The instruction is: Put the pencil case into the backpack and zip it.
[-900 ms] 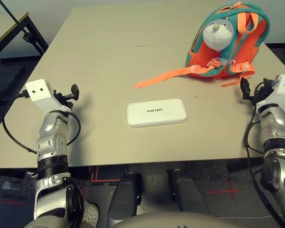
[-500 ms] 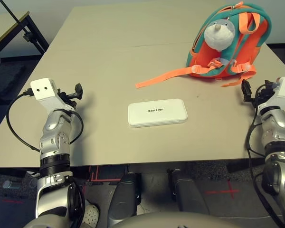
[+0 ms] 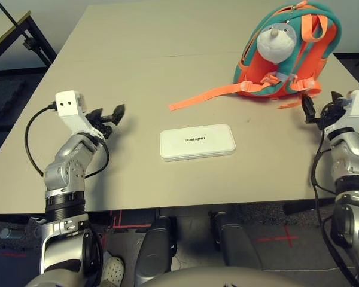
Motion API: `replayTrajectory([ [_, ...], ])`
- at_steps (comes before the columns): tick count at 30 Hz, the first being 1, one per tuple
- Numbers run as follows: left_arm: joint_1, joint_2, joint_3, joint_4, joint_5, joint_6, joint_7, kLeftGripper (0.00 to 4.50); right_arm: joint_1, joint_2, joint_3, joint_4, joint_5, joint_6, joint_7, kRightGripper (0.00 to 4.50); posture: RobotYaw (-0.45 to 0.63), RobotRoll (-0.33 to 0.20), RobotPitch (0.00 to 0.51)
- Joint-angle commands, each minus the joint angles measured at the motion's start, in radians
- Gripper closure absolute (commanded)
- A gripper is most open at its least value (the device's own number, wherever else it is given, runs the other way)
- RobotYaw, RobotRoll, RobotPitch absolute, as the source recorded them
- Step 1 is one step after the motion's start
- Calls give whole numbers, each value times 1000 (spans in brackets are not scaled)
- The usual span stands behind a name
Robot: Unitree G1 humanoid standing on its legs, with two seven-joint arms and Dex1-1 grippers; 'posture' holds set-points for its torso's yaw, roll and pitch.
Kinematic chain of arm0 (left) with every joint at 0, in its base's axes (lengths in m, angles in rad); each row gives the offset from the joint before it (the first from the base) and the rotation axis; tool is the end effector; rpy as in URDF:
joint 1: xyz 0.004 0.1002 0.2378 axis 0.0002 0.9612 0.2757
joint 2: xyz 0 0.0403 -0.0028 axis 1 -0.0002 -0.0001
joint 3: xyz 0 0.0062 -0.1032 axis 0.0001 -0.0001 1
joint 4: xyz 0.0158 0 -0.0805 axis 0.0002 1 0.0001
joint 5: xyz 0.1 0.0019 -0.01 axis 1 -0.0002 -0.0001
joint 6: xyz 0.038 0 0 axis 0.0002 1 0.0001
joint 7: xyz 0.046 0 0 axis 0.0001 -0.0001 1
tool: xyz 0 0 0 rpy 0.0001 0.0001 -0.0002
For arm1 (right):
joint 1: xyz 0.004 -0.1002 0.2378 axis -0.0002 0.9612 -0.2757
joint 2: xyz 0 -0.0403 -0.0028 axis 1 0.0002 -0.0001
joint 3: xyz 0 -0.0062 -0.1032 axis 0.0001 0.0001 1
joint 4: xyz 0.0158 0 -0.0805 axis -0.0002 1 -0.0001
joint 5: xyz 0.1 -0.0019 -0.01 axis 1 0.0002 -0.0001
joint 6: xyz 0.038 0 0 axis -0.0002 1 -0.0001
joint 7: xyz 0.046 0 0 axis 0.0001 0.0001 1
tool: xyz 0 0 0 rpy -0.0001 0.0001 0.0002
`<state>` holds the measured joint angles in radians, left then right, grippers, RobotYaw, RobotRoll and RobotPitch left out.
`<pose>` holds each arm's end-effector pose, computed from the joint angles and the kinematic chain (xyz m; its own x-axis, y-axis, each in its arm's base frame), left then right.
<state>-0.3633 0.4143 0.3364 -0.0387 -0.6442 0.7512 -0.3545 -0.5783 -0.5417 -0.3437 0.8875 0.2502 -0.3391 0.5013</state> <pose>0.2528 0.2520 0.1383 0.9351 -0.3420 -0.0925 0.2915 0.8911 -0.3478 0.2772 -0.3222 0.1026 0.9856 0.0330 0.1657 -0.0130 0.9927 -0.1203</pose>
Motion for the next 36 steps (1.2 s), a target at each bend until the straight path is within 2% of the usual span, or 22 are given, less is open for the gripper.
replayTrajectory([
  [1, 43, 27, 15, -51, -101, 148, -41, 30, 9, 3, 17, -3, -11, 11, 12, 0, -56, 0, 175],
  [5, 47, 40, 59, -48, -211, 323, -20, 30, 6, 9, 33, 1, -19, 6, 19, 0, -54, 0, 176],
  [8, 18, 64, 113, 7, -307, 573, 21, 30, 5, 11, 39, 5, -24, 3, 24, 0, -54, 0, 176],
  [11, -19, 42, 189, 59, -388, 737, 34, 30, 3, 11, 38, 13, -27, 0, 26, 0, -57, 0, 173],
  [14, -55, 21, 240, 115, -410, 847, 45, 30, 2, 12, 37, 16, -31, -3, 25, 0, -57, 0, 173],
  [26, -136, 6, 235, 275, -422, 863, 62, 30, 16, 21, 39, -1, -40, -9, 19, 0, -83, 0, 163],
  [36, -139, 35, 146, 385, -447, 863, 24, 30, 23, 23, 37, -8, -44, -8, 14, 0, -94, 0, 160],
])
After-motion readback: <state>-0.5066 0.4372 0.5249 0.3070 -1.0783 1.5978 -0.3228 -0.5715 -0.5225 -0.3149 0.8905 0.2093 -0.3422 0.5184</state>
